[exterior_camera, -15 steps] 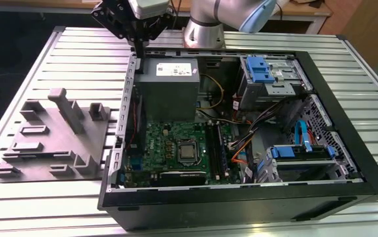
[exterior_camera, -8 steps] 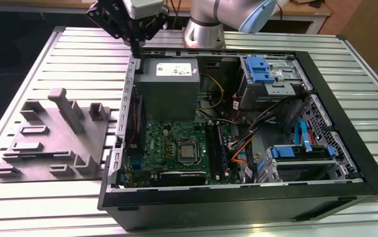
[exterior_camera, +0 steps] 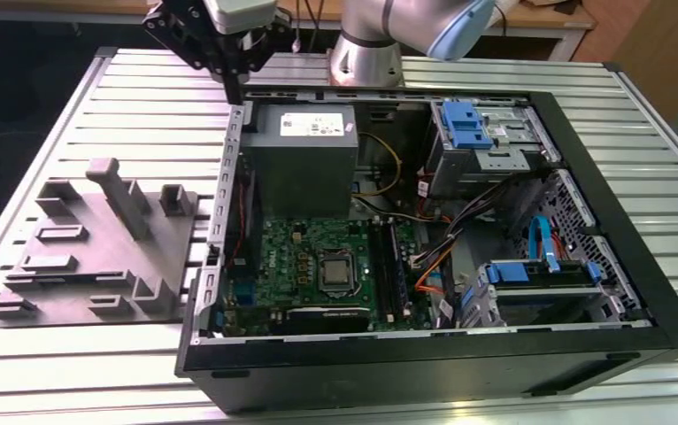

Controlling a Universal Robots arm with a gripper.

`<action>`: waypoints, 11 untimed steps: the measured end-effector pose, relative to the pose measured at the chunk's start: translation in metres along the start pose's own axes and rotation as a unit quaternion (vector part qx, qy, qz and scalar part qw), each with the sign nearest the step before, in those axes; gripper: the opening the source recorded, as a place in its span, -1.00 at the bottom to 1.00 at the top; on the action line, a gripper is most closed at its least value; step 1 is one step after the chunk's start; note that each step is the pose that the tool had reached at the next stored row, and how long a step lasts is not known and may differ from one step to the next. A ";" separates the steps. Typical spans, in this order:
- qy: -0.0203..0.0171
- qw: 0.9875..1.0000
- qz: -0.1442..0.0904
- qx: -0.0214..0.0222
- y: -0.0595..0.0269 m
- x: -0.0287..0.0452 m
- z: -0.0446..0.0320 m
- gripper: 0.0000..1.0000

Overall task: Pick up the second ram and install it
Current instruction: 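Reach for the second ram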

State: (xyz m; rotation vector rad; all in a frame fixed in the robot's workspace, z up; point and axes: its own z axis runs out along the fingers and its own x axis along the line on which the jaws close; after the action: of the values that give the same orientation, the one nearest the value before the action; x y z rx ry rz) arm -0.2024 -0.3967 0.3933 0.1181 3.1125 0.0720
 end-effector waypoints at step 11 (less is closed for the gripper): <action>0.000 1.000 0.000 0.000 -0.0018 0.0224 -0.0005 -0.80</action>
State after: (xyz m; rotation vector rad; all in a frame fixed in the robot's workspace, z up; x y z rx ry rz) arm -0.2249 -0.3968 0.3931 0.1181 3.1123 0.0722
